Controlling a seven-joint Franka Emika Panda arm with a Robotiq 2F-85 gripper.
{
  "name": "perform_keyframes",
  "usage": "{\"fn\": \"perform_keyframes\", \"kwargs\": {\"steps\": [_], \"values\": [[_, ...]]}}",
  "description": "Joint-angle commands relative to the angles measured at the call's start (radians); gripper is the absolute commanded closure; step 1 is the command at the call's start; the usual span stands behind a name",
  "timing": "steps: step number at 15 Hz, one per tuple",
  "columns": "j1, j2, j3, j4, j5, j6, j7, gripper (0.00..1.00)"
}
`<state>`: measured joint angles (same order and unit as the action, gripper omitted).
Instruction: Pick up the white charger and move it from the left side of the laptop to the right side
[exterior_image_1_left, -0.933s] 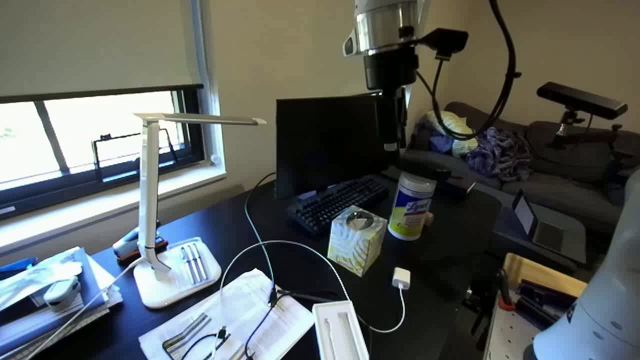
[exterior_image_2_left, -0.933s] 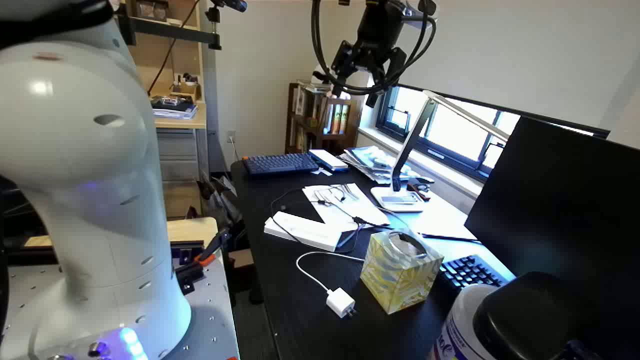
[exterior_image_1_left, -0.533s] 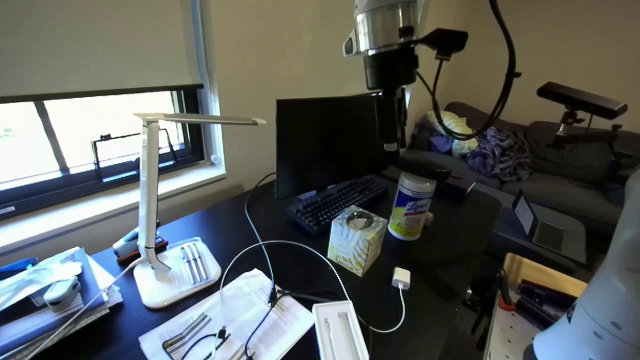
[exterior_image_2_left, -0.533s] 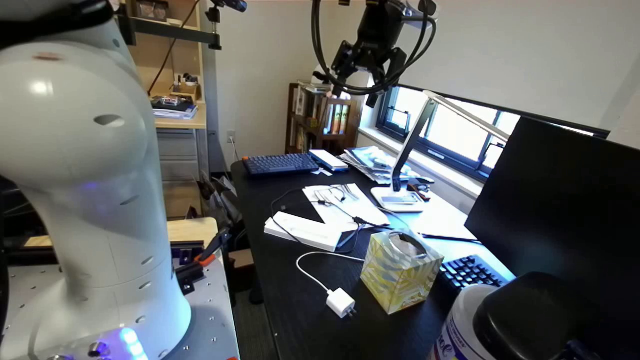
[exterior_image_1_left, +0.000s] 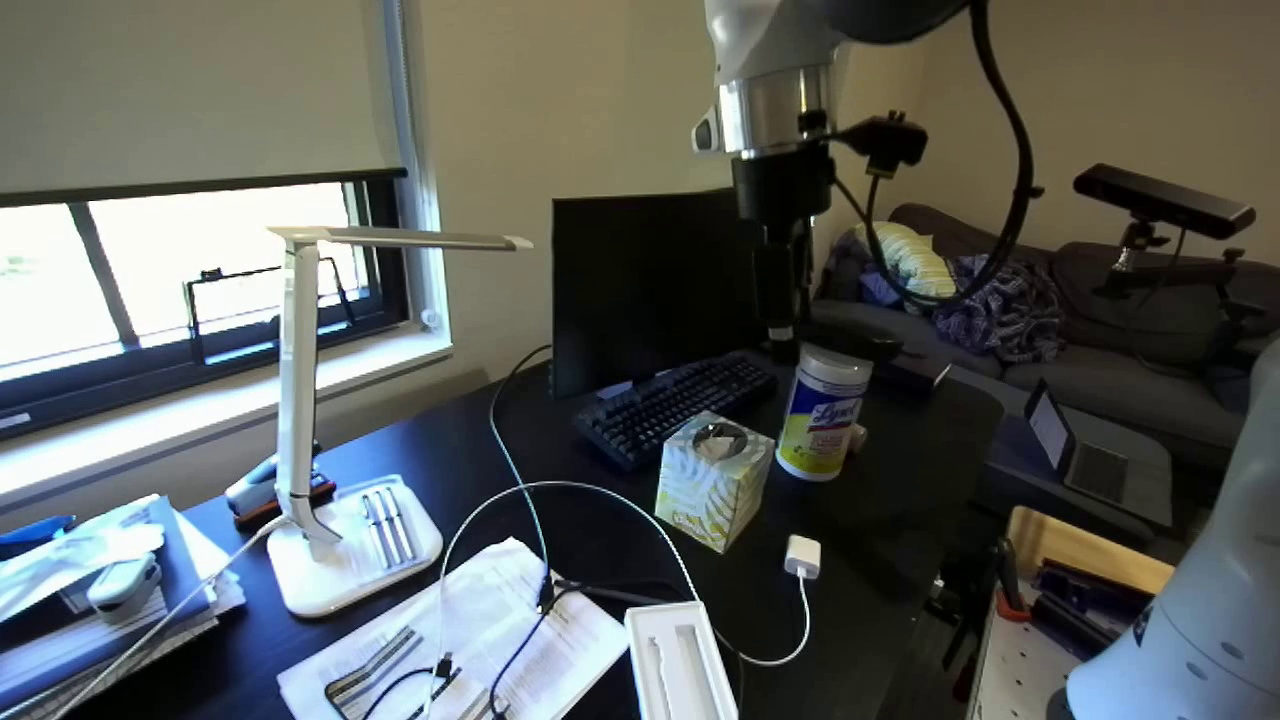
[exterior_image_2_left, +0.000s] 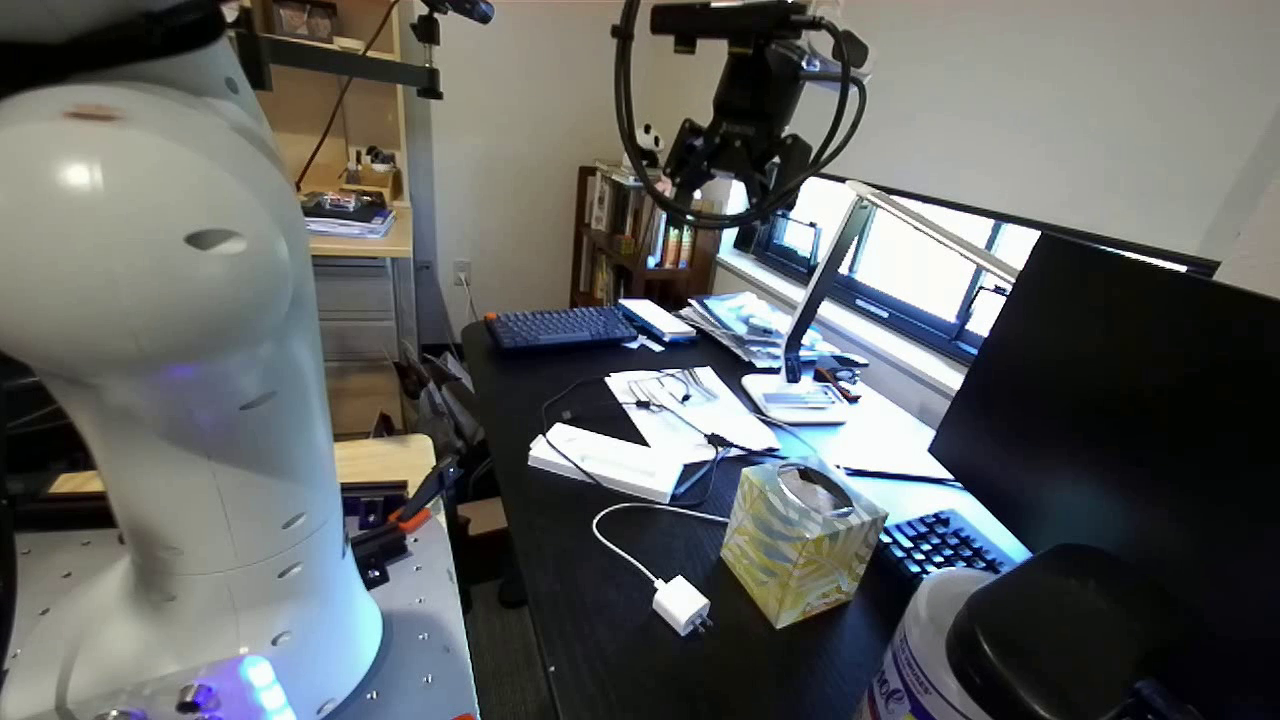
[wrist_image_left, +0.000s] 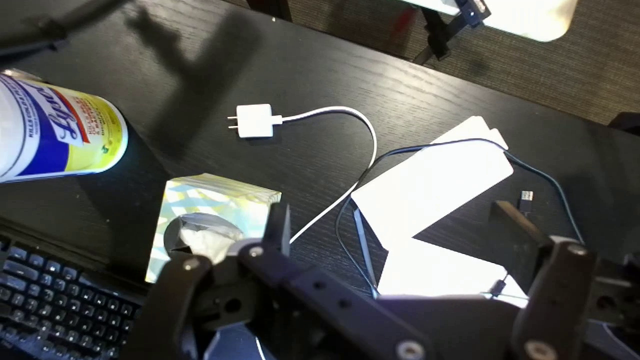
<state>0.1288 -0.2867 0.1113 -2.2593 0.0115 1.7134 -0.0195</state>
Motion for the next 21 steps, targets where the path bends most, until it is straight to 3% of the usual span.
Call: {"fn": "perform_keyframes", "kwargs": {"steps": [1, 4, 6, 11, 15, 20, 21], "values": [[-0.016, -0.057, -0.001, -0.193, -0.027, 0.171, 0.025, 0.0], [-0.014, -0.061, -0.006, -0.305, -0.004, 0.229, 0.035, 0.0], [-0.012, -0.019, -0.008, -0.263, -0.009, 0.195, 0.019, 0.0], [-0.013, -0.022, -0.013, -0.294, -0.009, 0.195, 0.018, 0.0], [-0.02, -0.085, 0.018, -0.417, 0.01, 0.356, 0.227, 0.0], [-0.031, -0.155, 0.014, -0.641, 0.081, 0.603, 0.388, 0.0], [-0.042, -0.072, 0.015, -0.546, 0.088, 0.607, 0.42, 0.0]]}}
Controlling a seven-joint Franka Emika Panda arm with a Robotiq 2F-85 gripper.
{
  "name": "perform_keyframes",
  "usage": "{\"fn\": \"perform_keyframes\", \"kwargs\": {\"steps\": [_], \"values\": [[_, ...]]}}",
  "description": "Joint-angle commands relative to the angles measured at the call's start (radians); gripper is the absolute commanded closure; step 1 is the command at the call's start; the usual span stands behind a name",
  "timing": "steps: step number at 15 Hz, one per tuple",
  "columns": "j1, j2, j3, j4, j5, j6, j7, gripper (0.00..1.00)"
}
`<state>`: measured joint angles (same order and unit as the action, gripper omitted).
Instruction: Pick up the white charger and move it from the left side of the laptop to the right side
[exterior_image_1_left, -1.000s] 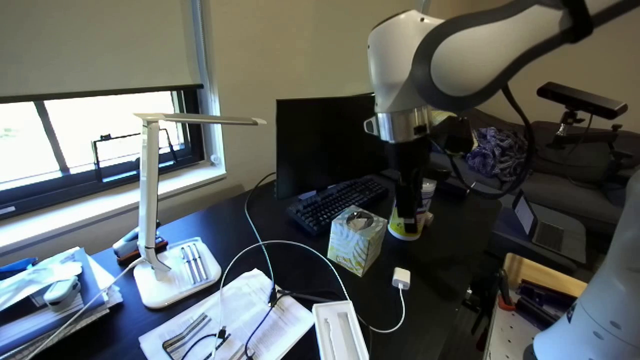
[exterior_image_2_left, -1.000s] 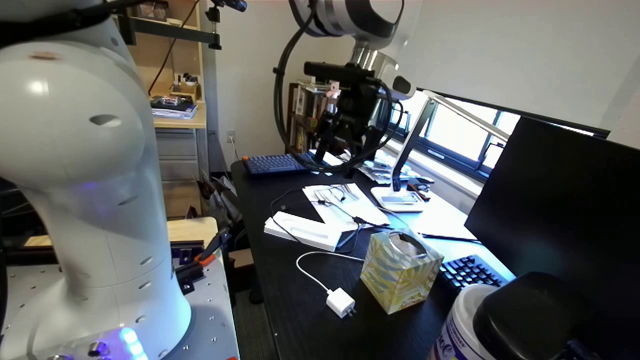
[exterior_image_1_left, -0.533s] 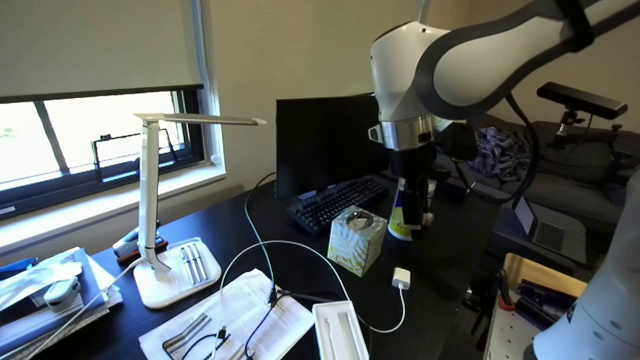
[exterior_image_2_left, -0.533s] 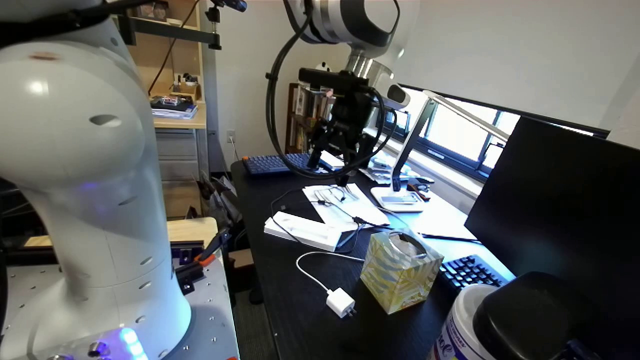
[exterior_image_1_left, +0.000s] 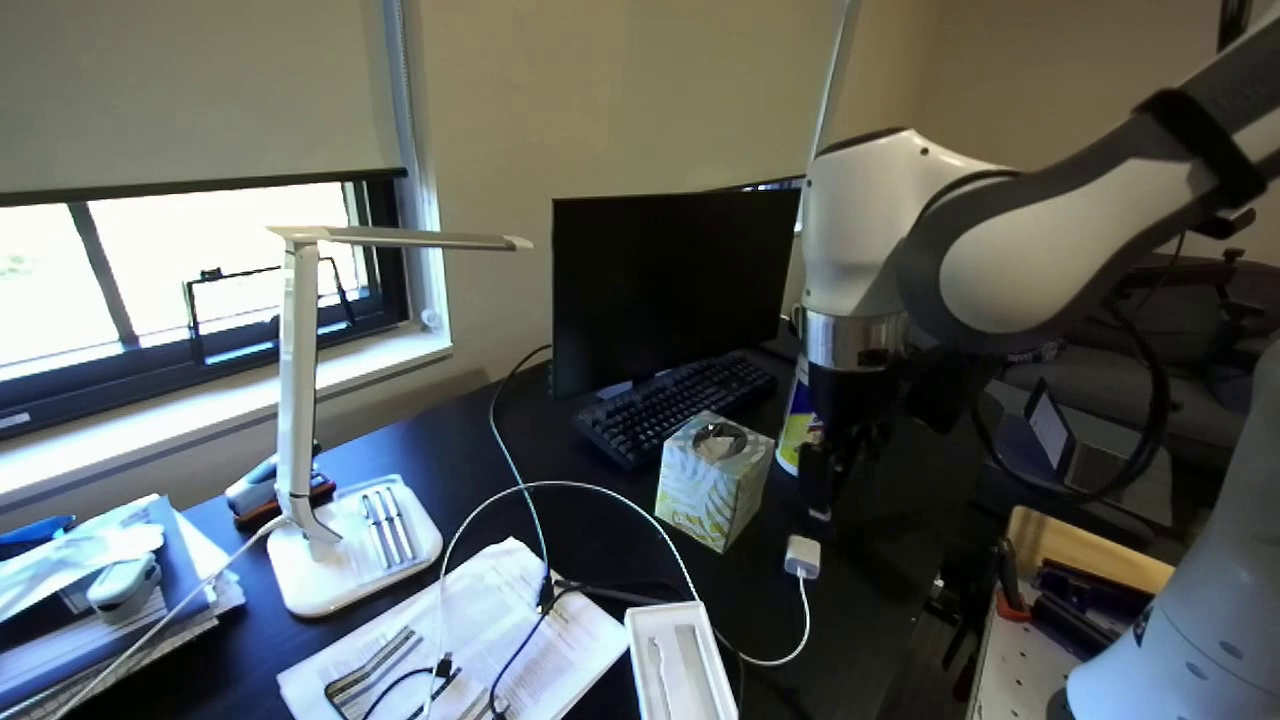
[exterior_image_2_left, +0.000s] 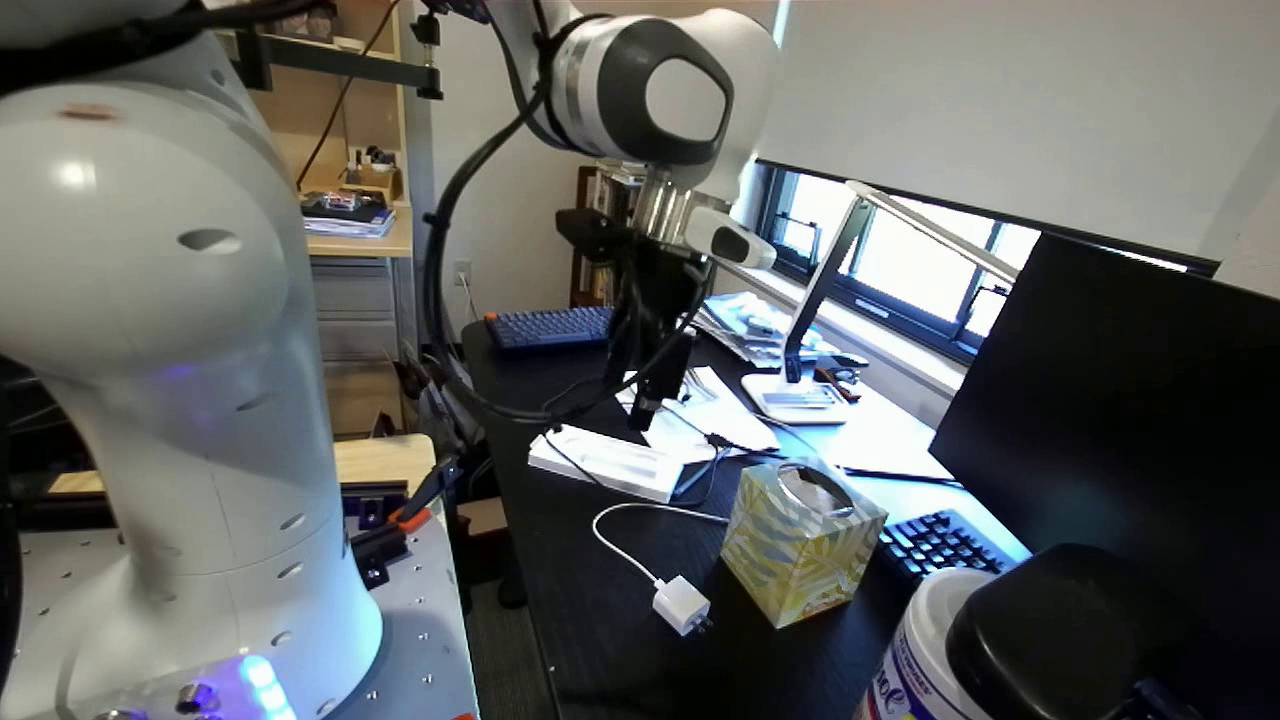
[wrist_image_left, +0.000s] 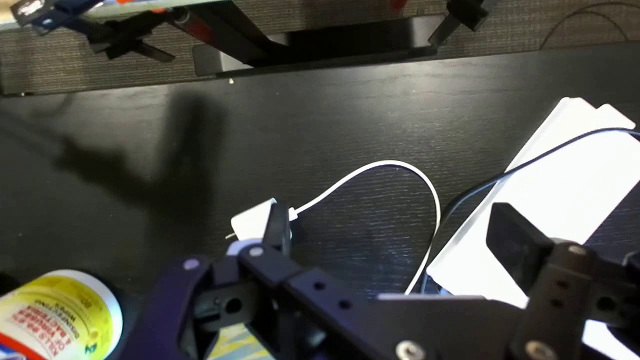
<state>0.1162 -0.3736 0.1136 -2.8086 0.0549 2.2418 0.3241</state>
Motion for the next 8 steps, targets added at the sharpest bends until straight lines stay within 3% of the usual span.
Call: {"fn": "perform_keyframes", "kwargs": {"steps": [1, 7, 8], "values": [[-0.035, 0.007, 0.007, -0.02, 0.062, 0.117, 0.092, 0.0], [-0.129, 0.073, -0.019, 0.017, 0.102, 0.287, 0.208, 0.0], [-0.133, 0.077, -0.025, 0.017, 0.099, 0.265, 0.197, 0.0]]}}
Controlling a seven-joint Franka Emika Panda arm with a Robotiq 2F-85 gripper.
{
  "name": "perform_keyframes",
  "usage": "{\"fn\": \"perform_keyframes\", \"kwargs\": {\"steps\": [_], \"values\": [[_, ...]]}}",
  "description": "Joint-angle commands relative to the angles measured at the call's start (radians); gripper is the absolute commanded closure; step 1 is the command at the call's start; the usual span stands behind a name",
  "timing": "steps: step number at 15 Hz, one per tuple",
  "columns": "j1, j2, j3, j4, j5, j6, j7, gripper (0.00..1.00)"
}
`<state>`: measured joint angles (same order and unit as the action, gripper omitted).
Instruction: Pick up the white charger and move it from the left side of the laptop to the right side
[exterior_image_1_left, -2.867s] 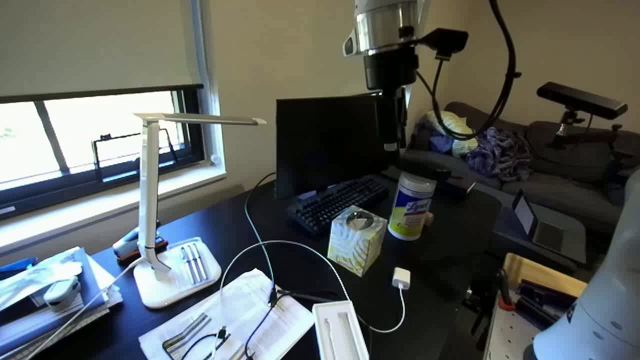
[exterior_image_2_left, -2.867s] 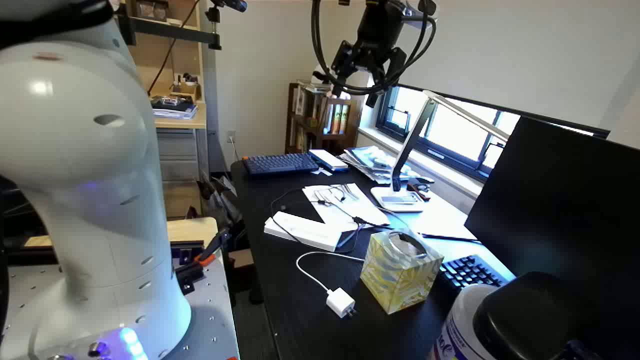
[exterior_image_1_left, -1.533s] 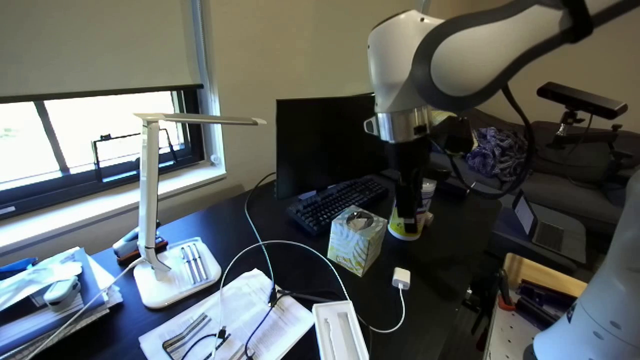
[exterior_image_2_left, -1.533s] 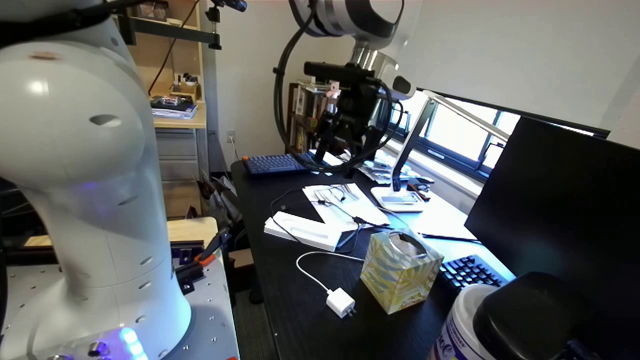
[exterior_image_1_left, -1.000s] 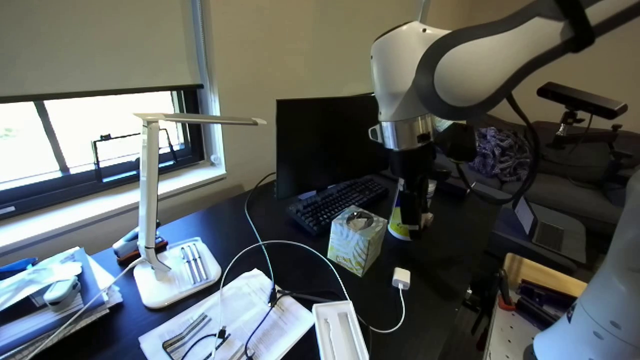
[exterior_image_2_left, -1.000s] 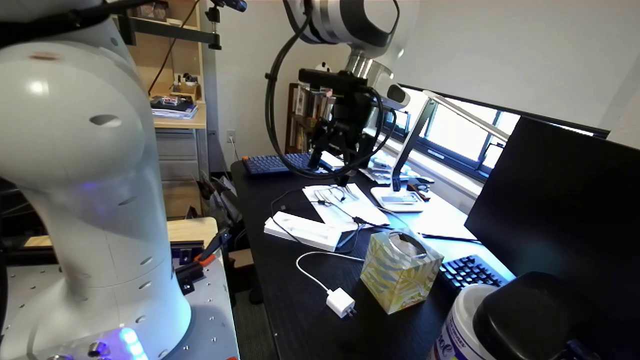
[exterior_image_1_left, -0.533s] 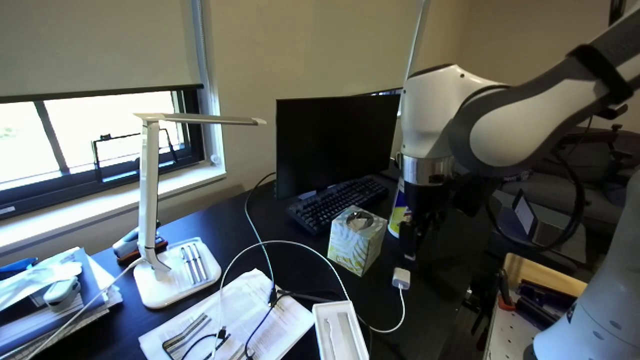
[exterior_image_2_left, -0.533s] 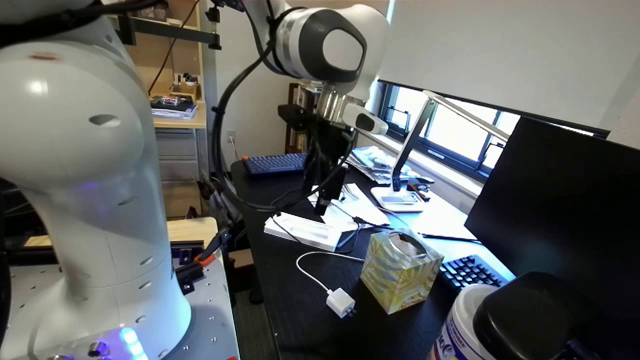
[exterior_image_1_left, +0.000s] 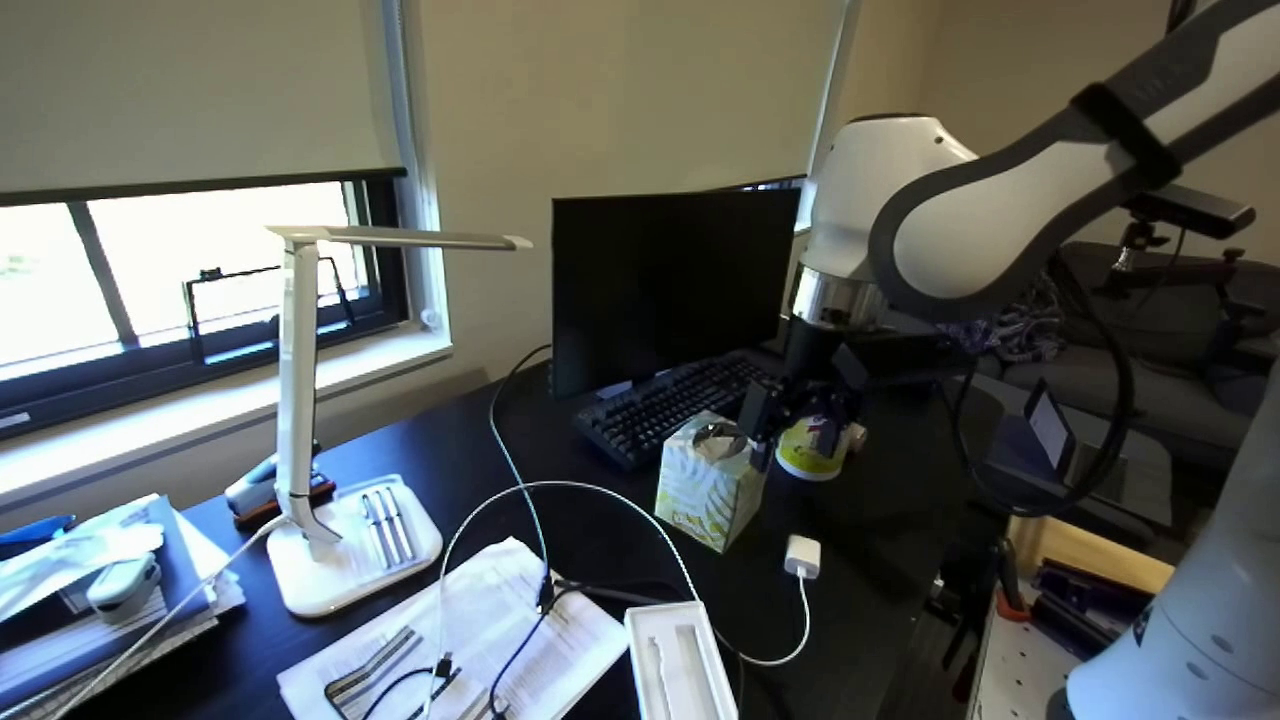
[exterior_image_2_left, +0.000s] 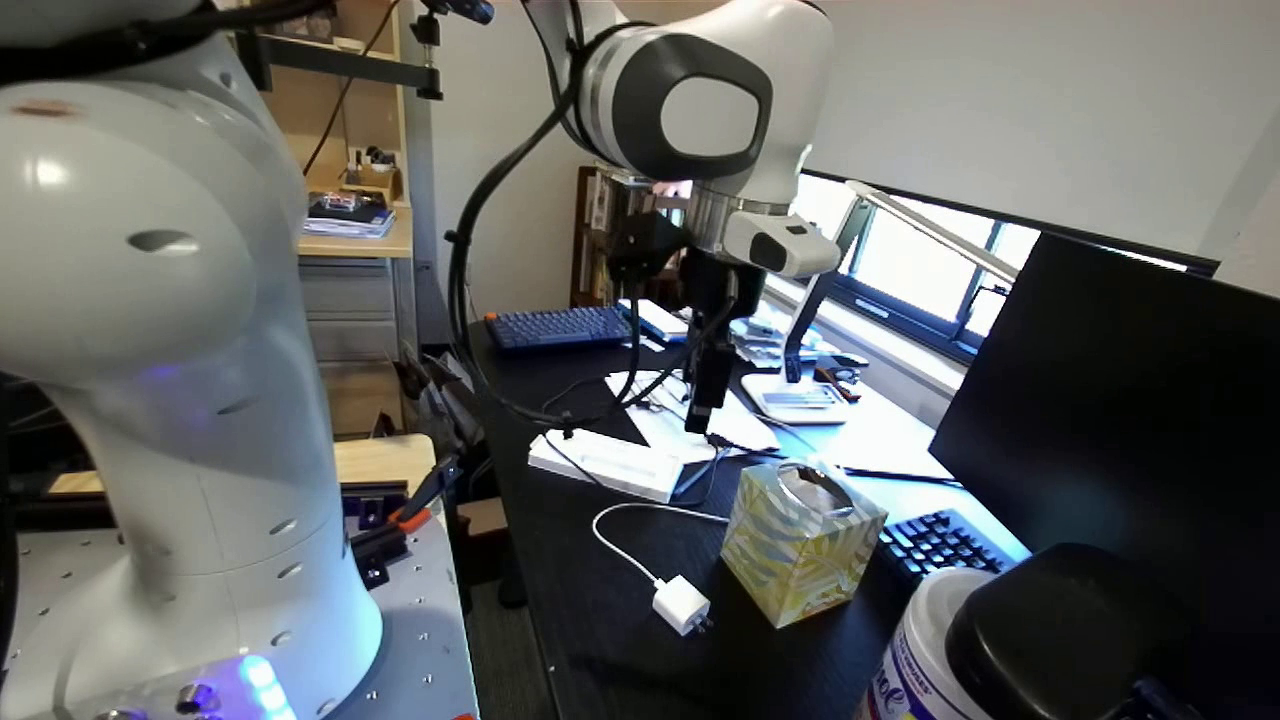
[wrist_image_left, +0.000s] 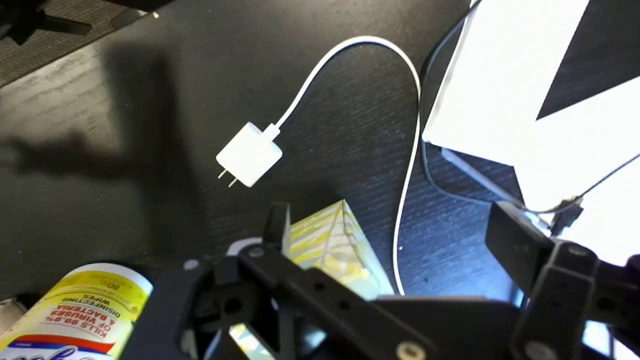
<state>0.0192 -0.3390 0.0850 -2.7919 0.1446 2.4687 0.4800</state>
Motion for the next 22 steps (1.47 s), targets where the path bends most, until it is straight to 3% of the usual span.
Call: {"fn": "perform_keyframes", "kwargs": {"steps": [1, 4, 5, 12, 22], "values": [[-0.025, 0.011, 0.006, 0.002, 0.004, 0.009, 0.006, 0.0], [-0.038, 0.033, 0.0, 0.006, 0.003, 0.01, 0.013, 0.0], [-0.044, 0.055, 0.012, 0.005, 0.041, 0.122, 0.103, 0.0], [-0.064, 0.213, 0.007, 0.005, 0.09, 0.414, 0.272, 0.0], [0.031, 0.409, -0.001, 0.007, 0.14, 0.586, 0.221, 0.0]]}}
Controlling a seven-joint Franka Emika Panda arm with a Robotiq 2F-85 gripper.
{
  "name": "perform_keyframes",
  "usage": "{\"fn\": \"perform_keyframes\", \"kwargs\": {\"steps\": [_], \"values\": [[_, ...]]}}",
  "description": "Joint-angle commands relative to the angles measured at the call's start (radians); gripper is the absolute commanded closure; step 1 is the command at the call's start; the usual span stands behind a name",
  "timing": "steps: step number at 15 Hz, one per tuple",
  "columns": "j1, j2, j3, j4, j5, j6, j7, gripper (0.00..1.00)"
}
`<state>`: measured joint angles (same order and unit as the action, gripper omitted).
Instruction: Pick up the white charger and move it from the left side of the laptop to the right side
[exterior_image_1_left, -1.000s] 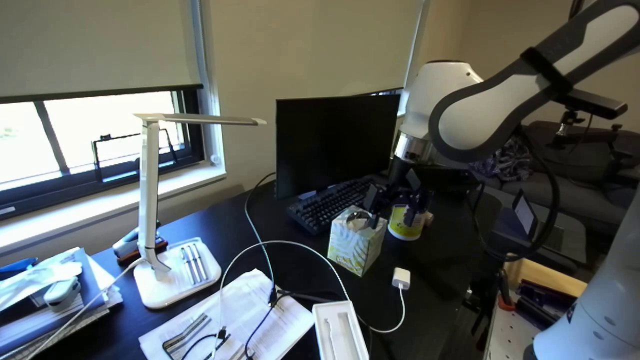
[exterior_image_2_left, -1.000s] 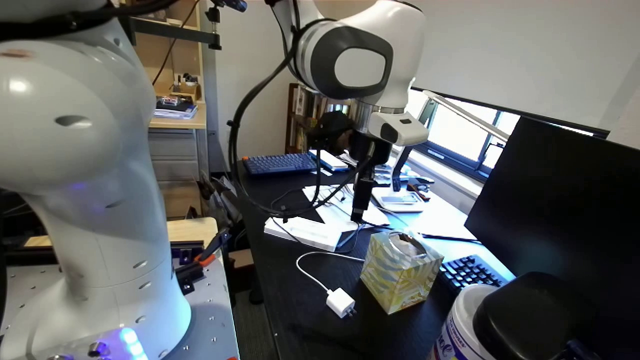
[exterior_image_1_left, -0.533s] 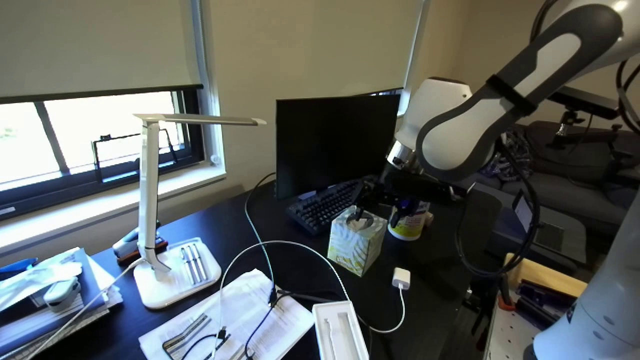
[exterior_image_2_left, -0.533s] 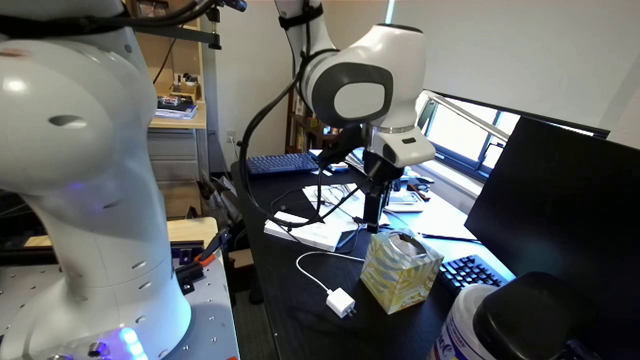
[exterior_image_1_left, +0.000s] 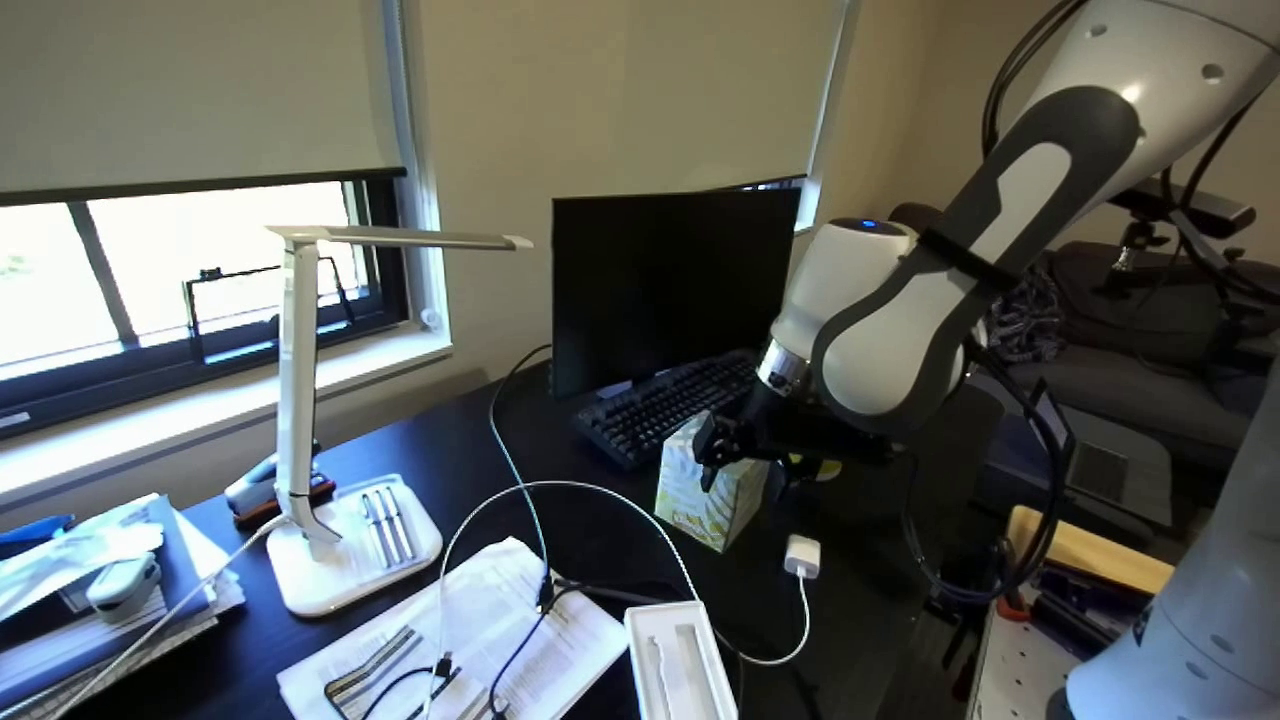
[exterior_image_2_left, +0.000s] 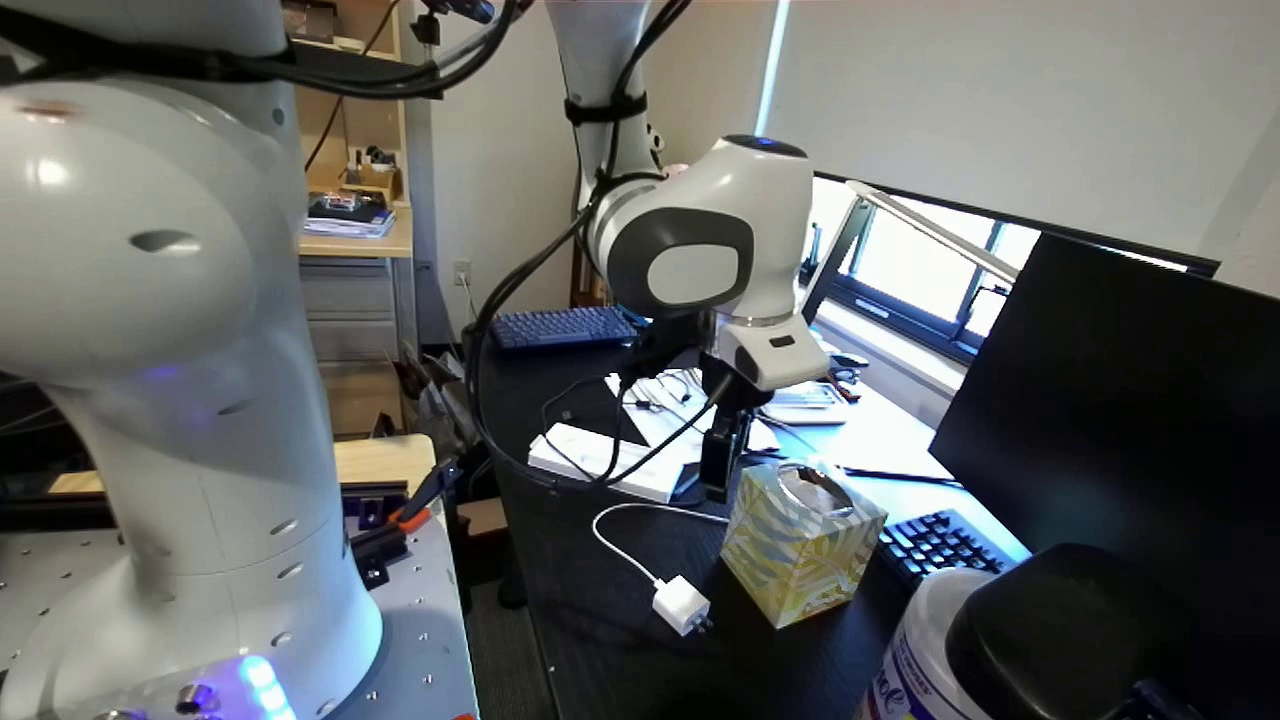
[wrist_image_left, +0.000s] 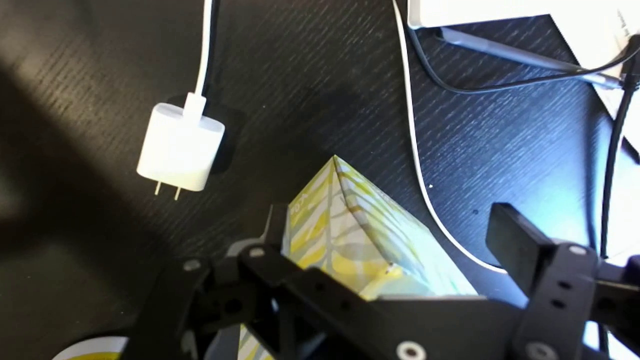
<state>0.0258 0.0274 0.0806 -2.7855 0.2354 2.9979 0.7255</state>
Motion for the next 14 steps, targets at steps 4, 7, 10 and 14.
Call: {"fn": "perform_keyframes", "kwargs": {"steps": [4, 7, 10, 14], "values": [[0.034, 0.034, -0.015, 0.004, 0.022, 0.028, -0.01, 0.0], [0.037, 0.066, -0.032, 0.006, 0.015, 0.075, 0.031, 0.0], [0.032, 0.109, -0.017, 0.007, 0.097, 0.101, 0.028, 0.0], [0.002, 0.174, 0.085, 0.006, 0.277, 0.201, -0.005, 0.0]]}}
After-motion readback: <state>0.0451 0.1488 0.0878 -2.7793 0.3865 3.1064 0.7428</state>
